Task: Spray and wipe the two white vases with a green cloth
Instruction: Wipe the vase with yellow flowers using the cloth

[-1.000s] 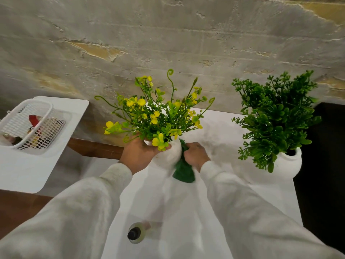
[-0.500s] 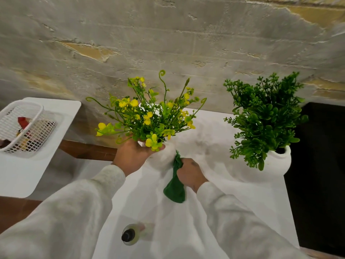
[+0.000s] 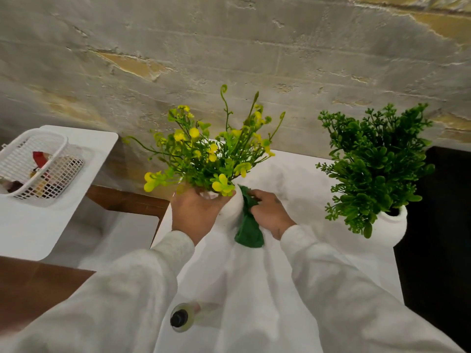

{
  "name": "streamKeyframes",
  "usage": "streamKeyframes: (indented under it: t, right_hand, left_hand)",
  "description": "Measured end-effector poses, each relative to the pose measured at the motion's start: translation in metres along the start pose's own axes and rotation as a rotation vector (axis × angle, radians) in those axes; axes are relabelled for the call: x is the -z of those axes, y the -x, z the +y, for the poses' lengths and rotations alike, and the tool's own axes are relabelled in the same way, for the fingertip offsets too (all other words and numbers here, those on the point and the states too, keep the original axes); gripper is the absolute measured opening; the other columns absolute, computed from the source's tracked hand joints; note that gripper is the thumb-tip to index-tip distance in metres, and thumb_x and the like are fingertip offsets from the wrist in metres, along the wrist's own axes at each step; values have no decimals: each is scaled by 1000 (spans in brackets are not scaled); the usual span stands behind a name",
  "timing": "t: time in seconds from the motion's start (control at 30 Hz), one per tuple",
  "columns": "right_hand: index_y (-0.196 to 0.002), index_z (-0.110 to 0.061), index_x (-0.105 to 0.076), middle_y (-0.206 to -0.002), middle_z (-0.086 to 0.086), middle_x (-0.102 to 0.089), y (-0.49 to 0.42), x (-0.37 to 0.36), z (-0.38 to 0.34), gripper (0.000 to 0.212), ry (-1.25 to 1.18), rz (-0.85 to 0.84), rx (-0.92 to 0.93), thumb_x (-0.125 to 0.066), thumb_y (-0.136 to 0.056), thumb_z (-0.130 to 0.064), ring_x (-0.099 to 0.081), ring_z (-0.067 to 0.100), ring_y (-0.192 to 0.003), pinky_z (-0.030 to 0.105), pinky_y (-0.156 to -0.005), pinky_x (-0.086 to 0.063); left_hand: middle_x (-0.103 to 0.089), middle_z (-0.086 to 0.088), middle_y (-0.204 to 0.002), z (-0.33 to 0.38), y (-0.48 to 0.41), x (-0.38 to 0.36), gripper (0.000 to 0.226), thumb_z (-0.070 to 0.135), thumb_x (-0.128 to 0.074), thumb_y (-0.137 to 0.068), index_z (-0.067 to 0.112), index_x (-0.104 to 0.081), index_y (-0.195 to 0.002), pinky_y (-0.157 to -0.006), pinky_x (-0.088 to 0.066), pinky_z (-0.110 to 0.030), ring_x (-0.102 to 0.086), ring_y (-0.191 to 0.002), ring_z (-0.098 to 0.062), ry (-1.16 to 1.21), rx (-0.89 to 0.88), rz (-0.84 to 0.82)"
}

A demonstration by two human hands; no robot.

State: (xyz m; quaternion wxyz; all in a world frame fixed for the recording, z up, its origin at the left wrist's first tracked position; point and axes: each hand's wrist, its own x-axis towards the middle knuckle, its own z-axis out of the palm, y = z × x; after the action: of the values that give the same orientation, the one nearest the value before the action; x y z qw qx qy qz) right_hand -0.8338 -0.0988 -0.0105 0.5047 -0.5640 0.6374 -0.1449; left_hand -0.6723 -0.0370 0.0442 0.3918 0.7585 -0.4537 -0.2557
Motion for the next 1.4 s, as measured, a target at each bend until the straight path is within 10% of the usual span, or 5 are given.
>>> streamKeyframes:
  t: [0.3,0.57,0.8,1.13,1.4]
  right_hand:
    - [-127,-25,-67,-122,-2,-47,58,-21,14,54,76,259,637,-44,-87,5,-53,17,-99,13,-89,-42]
    - [-133,-27,-62,-116,-6,-41,32,-15,-7,54,-17,223,429,-42,-94,4,-49,11,-103,-7,-85,-28]
    - [-137,-18,-60,-125,4,-42,70,-52,13,56,32,332,652,-44,-87,2,-54,23,-106,25,-95,-48]
    - [-137,-24,-59,-123,6,-46,42,-41,5,57,81,402,576,-41,-87,-4,-53,25,-102,38,-93,-51]
    - [-140,-18,-56,-128,0,-37,80,-68,25,60,48,382,726,-45,-86,4,-49,17,-109,17,-96,-45]
  left_hand:
    - [-70,7,-67,-2,-10,5,37,51,-85,-60,18,-69,-68,-73,-45,-13,-64,-69,-1,30,-101,-80]
    - [-62,6,-83,-4,-23,24,25,32,-84,-72,27,-60,-68,-81,-39,-25,-56,-93,-11,-39,46,-304]
    - [-57,-16,-129,-12,-25,24,67,47,-81,-69,4,-63,-118,-100,-39,-31,-51,-124,-26,-122,58,-261]
    - [-53,22,-65,0,-5,19,32,32,-90,-60,24,-59,-66,-62,-34,0,-52,-65,21,-69,-63,-49]
    - [-59,19,-63,1,0,17,30,48,-85,-62,39,-56,-59,-67,-42,-18,-56,-64,3,-125,-98,-11]
